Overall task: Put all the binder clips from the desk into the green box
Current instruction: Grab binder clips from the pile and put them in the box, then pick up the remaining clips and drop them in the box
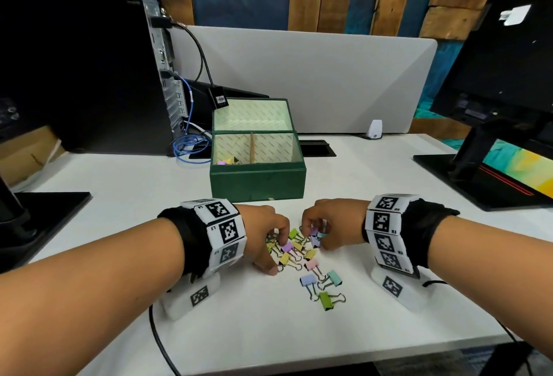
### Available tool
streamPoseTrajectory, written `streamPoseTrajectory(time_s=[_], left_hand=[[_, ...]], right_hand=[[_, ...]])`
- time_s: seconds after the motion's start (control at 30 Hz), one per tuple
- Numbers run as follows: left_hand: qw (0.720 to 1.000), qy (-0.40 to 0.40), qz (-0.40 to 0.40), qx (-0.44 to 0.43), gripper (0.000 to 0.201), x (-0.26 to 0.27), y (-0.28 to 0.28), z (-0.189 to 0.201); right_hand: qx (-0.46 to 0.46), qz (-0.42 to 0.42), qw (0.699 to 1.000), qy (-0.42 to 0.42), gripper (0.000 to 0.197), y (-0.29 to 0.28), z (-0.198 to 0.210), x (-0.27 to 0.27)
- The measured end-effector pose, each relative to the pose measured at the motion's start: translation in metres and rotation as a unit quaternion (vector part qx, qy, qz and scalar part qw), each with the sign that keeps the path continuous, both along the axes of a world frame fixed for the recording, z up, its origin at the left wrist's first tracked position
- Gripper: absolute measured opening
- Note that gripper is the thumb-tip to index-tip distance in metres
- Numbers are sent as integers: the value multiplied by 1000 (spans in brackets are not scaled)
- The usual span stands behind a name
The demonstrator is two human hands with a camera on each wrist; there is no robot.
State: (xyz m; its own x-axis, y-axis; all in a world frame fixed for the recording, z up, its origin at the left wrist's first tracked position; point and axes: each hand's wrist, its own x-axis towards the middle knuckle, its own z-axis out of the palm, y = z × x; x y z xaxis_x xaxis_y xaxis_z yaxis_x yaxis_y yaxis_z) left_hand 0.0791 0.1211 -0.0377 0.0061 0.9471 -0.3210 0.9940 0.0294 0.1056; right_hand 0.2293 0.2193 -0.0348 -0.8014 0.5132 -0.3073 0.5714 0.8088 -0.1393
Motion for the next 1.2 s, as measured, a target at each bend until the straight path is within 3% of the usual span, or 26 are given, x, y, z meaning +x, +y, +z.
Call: streamPoseTrajectory(time_s=[0.2, 0.47, 0.8, 1.2], left_hand=[[1000, 6, -6, -5, 35, 1, -1, 1], [1000, 14, -19, -12, 42, 0, -7, 4], [1000, 0, -9, 3, 29, -3, -9, 2], [999, -24, -27, 13, 25, -9, -7, 0]], right_hand=[[-14, -7, 1000, 8, 24, 2, -2, 0], [-7, -9, 1000, 9, 23, 4, -2, 3], [8, -17, 999, 30, 21, 6, 1, 5], [-116, -110, 967, 197, 24, 20, 43, -9]])
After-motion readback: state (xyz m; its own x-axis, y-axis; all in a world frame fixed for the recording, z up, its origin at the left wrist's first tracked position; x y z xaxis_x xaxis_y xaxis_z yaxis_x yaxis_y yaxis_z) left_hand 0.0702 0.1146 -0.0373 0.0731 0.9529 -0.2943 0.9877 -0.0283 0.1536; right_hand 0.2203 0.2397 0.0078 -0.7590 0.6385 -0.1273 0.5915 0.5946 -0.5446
